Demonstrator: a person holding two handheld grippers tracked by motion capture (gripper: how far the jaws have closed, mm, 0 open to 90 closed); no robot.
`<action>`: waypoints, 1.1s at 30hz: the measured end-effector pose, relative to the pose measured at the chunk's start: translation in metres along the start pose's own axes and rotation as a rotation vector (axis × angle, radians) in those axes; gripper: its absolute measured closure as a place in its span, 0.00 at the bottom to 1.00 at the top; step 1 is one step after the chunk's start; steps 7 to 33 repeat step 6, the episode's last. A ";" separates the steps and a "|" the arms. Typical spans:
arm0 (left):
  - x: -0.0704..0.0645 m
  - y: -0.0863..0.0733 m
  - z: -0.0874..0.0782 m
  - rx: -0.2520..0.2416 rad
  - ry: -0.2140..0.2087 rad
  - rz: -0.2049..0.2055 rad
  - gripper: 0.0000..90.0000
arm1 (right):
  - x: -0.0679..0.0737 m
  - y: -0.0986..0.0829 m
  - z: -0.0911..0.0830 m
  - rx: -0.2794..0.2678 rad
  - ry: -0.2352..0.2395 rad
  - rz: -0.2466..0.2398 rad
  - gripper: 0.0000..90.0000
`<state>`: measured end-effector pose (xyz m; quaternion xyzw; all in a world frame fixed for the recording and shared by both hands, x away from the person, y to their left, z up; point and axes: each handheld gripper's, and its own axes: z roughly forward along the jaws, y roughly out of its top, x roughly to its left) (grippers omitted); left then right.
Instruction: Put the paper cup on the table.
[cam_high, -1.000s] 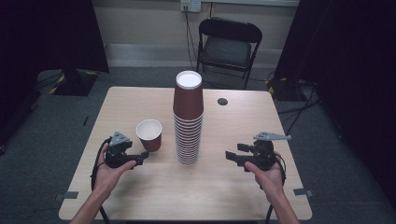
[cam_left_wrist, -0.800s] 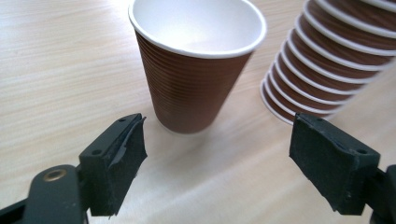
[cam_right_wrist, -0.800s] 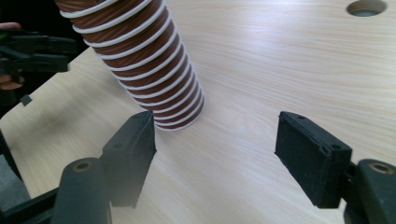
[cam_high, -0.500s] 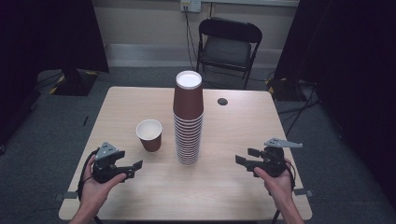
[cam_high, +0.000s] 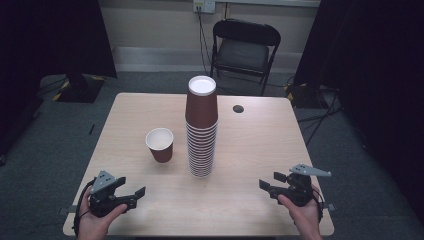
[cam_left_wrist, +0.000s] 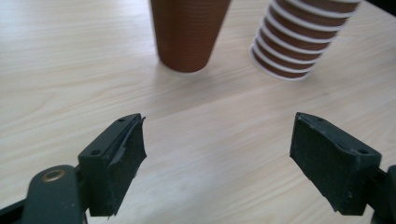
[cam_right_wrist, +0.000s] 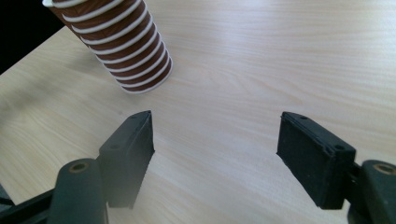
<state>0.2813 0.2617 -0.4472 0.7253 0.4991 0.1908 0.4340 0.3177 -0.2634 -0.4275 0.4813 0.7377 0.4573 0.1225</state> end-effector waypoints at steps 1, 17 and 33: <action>0.001 -0.002 0.001 -0.001 0.002 -0.009 0.20 | -0.001 -0.004 0.001 0.003 -0.007 0.003 0.29; 0.005 -0.007 0.001 -0.001 0.012 -0.019 0.20 | -0.009 -0.015 0.007 0.024 -0.040 0.017 0.25; 0.005 -0.007 0.001 -0.001 0.012 -0.019 0.20 | -0.009 -0.015 0.007 0.024 -0.040 0.017 0.25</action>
